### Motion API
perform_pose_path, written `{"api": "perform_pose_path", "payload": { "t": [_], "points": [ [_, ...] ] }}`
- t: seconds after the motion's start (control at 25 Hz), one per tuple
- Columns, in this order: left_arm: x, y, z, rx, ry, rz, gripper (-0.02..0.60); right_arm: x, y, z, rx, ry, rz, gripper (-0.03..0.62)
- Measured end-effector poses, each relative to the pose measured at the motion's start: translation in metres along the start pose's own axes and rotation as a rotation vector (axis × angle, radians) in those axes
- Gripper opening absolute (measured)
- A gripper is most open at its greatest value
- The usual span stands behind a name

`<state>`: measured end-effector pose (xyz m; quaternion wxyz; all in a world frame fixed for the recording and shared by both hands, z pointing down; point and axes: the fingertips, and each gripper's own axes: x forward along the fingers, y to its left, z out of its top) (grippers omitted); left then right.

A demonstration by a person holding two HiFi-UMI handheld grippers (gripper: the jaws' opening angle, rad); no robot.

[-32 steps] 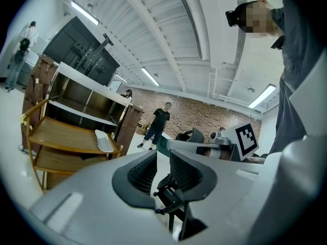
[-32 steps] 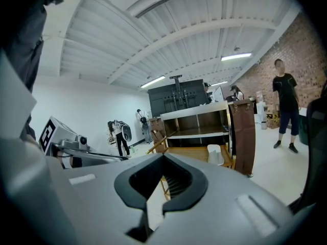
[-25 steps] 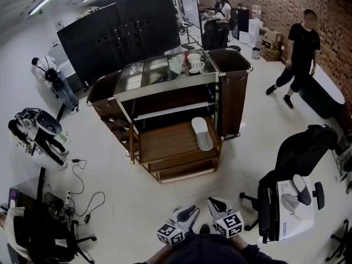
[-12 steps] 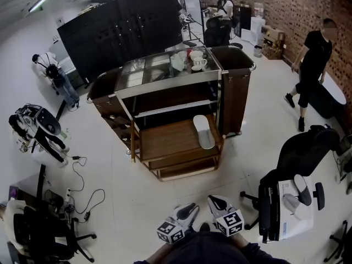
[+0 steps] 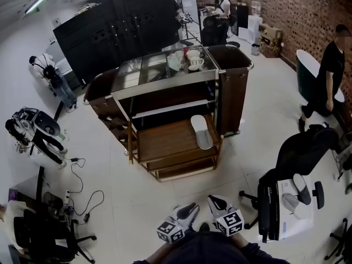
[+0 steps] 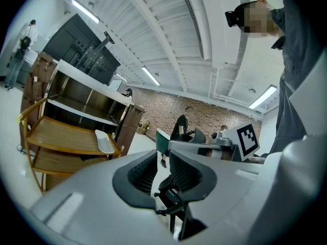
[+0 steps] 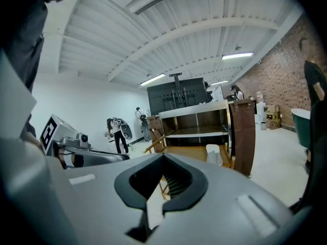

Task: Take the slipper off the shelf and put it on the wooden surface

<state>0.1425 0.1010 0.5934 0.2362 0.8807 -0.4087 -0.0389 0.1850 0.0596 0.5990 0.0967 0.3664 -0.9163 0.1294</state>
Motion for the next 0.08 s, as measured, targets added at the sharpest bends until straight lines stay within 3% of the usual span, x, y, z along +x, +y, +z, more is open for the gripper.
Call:
{"api": "perform_pose_path", "payload": {
  "t": [0.08],
  "points": [
    [0.0025,0.0,-0.0001,0.002,0.0,-0.003,0.092,-0.0001,-0.0021,-0.0024,-0.002,0.009,0.001,0.0]
  ]
}}
